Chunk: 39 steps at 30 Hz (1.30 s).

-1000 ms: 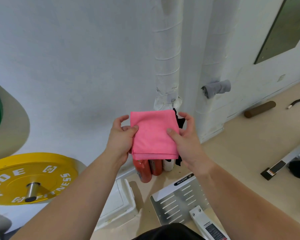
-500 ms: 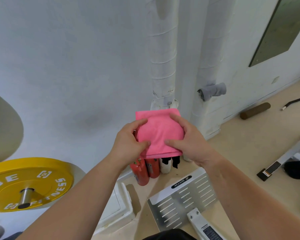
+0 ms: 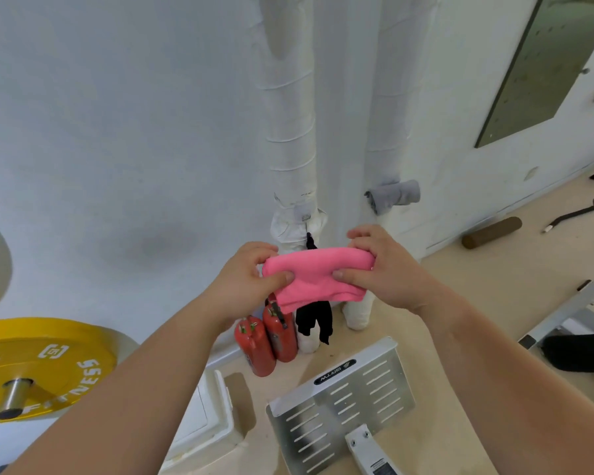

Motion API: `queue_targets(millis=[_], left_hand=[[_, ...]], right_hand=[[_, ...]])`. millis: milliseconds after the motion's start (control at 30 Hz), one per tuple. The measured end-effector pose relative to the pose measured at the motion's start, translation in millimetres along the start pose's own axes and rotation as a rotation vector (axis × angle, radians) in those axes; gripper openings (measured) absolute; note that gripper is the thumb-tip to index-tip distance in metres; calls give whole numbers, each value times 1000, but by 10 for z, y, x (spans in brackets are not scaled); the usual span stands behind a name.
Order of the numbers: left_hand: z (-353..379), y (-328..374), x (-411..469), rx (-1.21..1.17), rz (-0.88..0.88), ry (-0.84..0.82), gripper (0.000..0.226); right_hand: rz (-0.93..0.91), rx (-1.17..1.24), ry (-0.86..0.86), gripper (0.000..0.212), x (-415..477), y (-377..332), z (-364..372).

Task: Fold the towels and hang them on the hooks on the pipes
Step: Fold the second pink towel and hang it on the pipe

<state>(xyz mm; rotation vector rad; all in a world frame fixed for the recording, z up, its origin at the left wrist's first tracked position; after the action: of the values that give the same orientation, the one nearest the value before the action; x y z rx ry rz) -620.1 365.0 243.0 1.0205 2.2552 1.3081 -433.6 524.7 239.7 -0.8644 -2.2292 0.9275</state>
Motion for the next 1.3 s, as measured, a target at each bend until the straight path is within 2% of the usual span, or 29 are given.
queue_targets(millis=[100,167,233,300,367,500,600,700,867,1067,1300], left_hand=[[-7,50,-12,-221,-130,4,10],[-29,47,6,-356,-198,95,13],[-83,17,39,-390,-219,169,26],[-180,0,91,-355,-168,201,43],[-323,7,165,-361,-90,230,50],[-671,-3,370,-382,40,272,45],[-892,-44,512,-417,99,301,34],[-1019,-91,644,-461,138,313,28],[-1137,-41,828,-507,178,303,28],[-1332,307,967,-509,319,305,41],[-1527,878,1177,-433,490,366,37]], right_hand=[[126,337,-11,19,36,-50,11],[146,398,71,23,102,-93,98],[147,391,139,32,183,-175,228],[126,346,201,37,274,-311,344],[96,313,257,37,381,-461,432],[46,427,188,20,568,-787,611],[-12,408,151,26,623,-1000,718],[34,387,190,35,689,-1113,783],[64,493,235,34,776,-1330,714],[-9,559,317,36,944,-1619,430],[-121,616,395,24,1272,-1905,29]])
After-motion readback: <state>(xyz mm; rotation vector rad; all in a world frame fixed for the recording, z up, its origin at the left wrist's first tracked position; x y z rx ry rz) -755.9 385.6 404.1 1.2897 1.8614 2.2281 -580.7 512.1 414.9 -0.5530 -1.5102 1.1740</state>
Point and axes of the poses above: each hand's wrist, its own x-axis towards the middle knuckle, its own z-axis out of the palm, y = z × x, the point moved 3 cm from there along x, towards the middle knuckle, and after that the axes turned 15 degrees about y, right-handed, at the moved point
